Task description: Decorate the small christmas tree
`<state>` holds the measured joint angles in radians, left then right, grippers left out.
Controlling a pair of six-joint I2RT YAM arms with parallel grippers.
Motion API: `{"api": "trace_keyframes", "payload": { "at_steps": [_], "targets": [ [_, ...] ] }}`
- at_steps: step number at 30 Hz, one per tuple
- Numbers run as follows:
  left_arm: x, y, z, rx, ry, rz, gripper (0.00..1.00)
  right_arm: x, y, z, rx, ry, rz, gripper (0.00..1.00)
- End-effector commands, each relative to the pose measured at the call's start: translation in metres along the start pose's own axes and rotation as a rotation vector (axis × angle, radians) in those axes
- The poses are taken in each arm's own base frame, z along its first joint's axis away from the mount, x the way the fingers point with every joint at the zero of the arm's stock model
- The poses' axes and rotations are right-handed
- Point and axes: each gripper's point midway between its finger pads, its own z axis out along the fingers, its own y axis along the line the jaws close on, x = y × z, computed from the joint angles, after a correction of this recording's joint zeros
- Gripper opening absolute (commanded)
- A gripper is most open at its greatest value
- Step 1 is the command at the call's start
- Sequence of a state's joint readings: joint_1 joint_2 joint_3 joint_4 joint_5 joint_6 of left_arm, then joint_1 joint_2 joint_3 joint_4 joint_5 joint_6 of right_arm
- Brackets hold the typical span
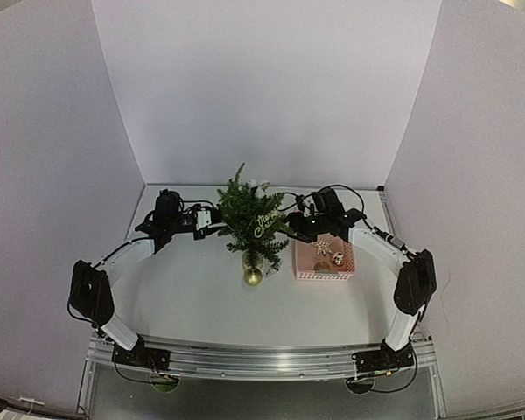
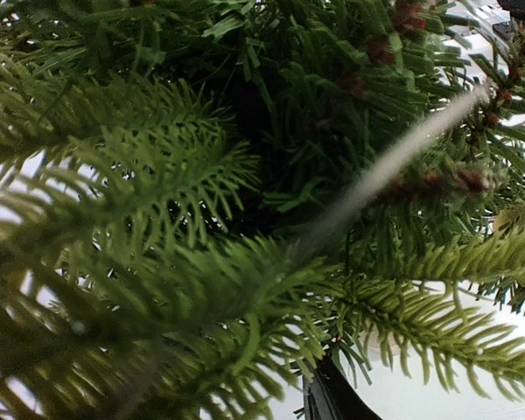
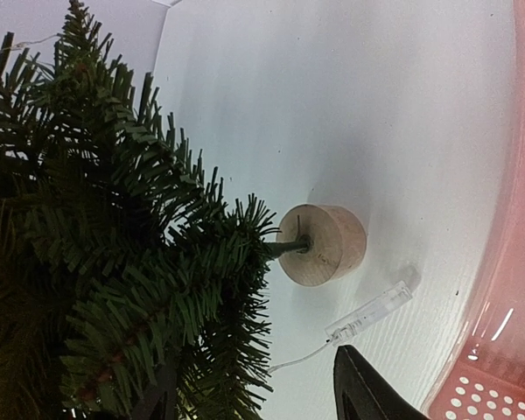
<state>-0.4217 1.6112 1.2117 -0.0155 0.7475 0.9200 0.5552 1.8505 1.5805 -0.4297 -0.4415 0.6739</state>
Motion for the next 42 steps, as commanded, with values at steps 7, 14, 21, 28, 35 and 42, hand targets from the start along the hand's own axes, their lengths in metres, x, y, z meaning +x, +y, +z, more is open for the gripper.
{"api": "trace_keyframes", "payload": {
  "at_steps": [7,14,21,28,35,42],
  "targets": [
    [-0.017,0.007,-0.015,-0.02,-0.014,0.083,0.4,-0.02,0.03,-0.041,0.0,-0.146,-0.13,0.62],
    [-0.02,-0.004,-0.023,0.004,-0.008,0.118,0.46,-0.03,0.022,-0.053,0.033,-0.176,-0.118,0.64],
    [-0.016,-0.024,-0.032,0.043,0.011,0.134,0.54,-0.035,0.019,-0.063,0.061,-0.204,-0.121,0.64],
    [-0.032,-0.036,-0.045,0.062,-0.024,0.037,0.57,-0.041,0.019,-0.063,0.066,-0.219,-0.096,0.66],
    [-0.044,-0.042,-0.061,0.037,-0.028,-0.148,0.55,-0.056,0.01,-0.076,0.123,-0.296,-0.069,0.66],
    [-0.059,-0.074,-0.056,0.073,-0.045,-0.224,0.48,-0.063,0.003,-0.083,0.149,-0.328,-0.059,0.66]
  ]
}}
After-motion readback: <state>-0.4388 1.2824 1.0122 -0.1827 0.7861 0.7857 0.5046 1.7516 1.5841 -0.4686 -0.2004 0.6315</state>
